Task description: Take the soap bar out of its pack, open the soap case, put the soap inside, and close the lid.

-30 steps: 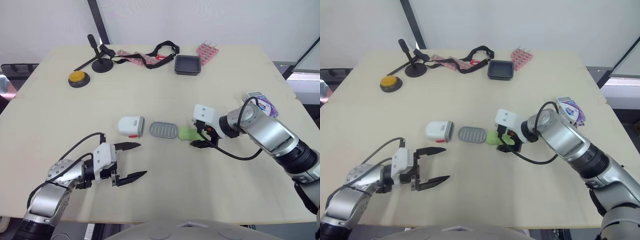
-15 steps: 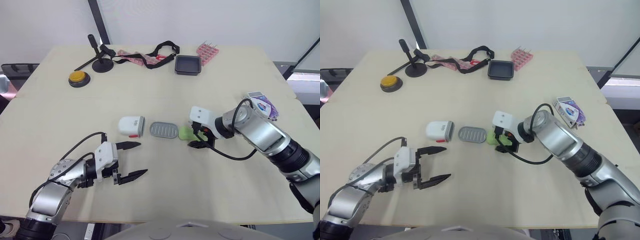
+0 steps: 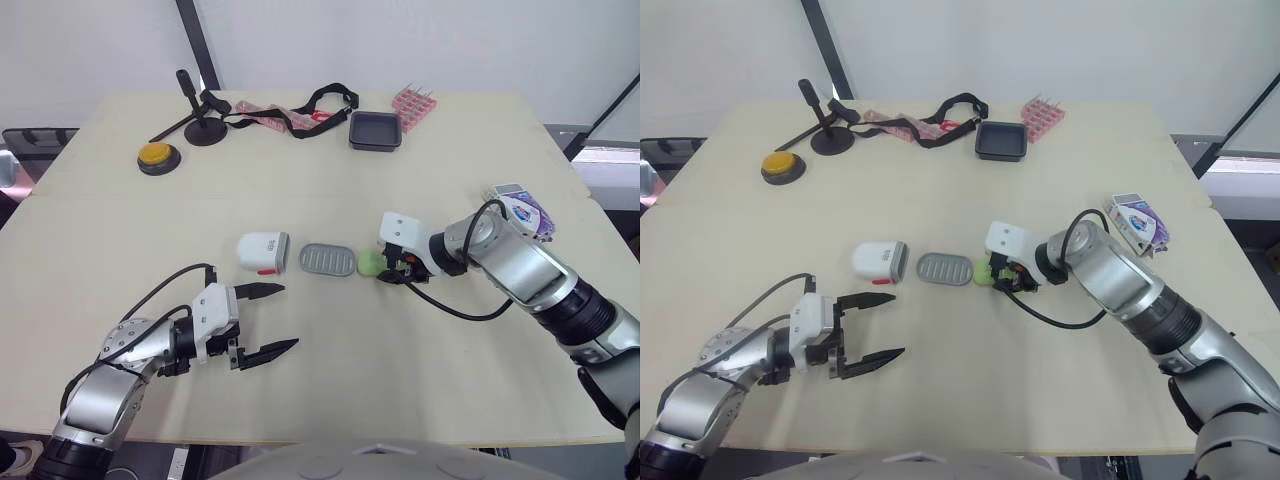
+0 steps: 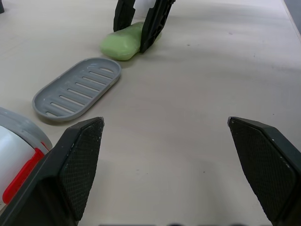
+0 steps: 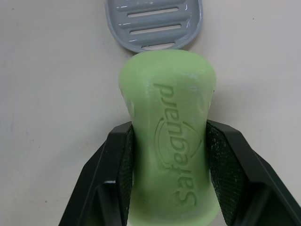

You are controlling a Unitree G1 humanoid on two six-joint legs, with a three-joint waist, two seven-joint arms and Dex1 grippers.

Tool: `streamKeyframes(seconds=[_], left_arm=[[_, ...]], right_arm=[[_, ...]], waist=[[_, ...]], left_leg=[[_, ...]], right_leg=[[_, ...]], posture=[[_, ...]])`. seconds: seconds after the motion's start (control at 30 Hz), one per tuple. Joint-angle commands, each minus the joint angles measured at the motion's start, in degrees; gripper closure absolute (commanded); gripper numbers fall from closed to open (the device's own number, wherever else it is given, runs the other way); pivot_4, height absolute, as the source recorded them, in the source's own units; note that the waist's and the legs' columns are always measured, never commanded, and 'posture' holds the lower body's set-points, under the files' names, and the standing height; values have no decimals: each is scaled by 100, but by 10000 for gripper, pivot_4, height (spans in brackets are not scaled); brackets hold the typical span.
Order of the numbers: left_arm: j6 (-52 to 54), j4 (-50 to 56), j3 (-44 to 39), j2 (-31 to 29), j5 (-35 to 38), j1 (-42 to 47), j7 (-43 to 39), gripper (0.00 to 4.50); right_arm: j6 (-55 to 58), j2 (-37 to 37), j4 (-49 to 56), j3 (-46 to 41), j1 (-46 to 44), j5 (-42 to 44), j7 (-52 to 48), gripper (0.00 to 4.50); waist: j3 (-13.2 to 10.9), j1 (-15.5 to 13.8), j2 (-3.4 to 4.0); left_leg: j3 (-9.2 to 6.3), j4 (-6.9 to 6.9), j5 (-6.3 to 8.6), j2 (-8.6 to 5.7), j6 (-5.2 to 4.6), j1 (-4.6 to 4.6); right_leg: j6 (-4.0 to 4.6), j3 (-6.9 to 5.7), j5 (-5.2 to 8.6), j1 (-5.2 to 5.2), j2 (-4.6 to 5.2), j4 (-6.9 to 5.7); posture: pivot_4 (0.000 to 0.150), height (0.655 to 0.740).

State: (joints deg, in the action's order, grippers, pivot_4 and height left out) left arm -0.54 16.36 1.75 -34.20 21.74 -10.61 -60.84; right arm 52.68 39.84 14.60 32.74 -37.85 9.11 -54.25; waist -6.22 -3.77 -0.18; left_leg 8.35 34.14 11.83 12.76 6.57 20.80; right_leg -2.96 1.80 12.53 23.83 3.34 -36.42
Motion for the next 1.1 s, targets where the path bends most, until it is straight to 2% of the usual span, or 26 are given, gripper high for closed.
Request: streamKeyframes(seconds=[0.03,0.23,0.33,0.5,1.1], left_arm=[[-84,19,-143,-32,34,-29,72,0],[-98,23,-189,-19,39,-97,169,0],[-124,63,-182,23,18,-166,261,0],[-149,98,-198,15,22,-241,309,0],[-211,172,-273,-17,57,-364,409,0]], right_arm=[[-207,55,212,-259,-279,73,-248,27151],[-309,-279,14,-302,-1004,65,-414,27151],[-282,-851,-195,-99,-1345,0,-300,27151],[-385,-1428,-636,278,-1401,-239,-170,27151],[-914,-1840,-1388,659,-1370,-743,-318,27151]], waist=[[-1,1,2],[-1,40,2],[-1,63,1],[-1,46,1],[-1,59,0]], left_leg=[[0,0,0,0,0,1],[0,10,-1,8,-1,13],[0,11,0,11,-1,14],[-4,18,0,16,0,13],[-7,26,0,20,5,13]], right_leg=[[0,0,0,1,0,0],[0,1,0,16,-8,-13],[0,0,0,16,-11,-13],[1,-7,0,19,-16,-13],[1,-10,0,29,-21,-20]], posture=[[1500,7400],[1500,7400],[1500,7400],[1500,7400],[1500,7400]])
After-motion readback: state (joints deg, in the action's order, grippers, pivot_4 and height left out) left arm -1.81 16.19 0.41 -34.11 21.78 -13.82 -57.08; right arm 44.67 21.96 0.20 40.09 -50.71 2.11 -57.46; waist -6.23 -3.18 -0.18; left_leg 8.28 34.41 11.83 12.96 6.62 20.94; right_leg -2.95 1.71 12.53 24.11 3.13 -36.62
